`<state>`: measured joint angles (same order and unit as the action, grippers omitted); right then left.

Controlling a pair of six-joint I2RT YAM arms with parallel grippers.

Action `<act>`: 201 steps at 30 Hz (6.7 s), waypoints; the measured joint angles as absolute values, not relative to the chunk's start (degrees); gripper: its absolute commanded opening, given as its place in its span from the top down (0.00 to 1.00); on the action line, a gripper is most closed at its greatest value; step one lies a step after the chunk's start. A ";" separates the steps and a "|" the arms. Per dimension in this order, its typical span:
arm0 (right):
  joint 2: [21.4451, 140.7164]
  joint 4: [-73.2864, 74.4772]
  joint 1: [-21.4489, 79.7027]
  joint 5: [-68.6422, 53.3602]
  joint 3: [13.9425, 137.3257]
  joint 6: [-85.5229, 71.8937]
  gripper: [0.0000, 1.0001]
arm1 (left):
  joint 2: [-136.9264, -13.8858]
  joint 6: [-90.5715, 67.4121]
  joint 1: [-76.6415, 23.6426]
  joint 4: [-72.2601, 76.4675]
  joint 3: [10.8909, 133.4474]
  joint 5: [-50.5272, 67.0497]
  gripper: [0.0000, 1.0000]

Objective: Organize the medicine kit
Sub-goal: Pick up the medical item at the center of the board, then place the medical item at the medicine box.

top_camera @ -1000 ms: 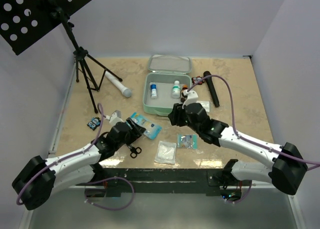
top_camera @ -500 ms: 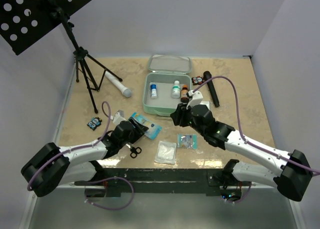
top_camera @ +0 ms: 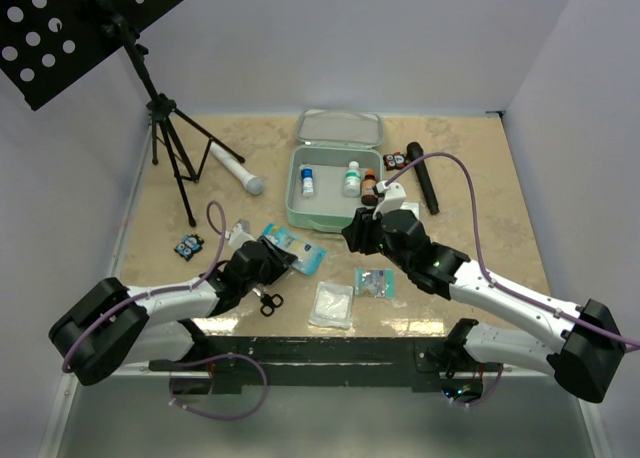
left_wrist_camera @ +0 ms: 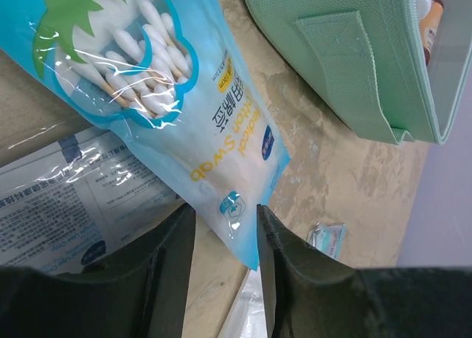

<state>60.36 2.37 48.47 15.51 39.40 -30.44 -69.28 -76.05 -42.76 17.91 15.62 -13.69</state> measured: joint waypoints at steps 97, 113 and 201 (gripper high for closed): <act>68.36 4.69 37.93 11.14 49.84 -31.62 0.44 | -76.07 -46.59 -41.74 25.65 40.47 -16.88 1.00; 65.39 4.73 37.95 10.98 47.09 -32.21 0.45 | -91.77 -56.55 -41.76 30.46 47.22 -20.18 1.00; 78.41 6.07 36.42 14.50 55.09 -30.41 0.41 | -50.63 -58.85 -44.42 10.28 27.81 -23.42 0.54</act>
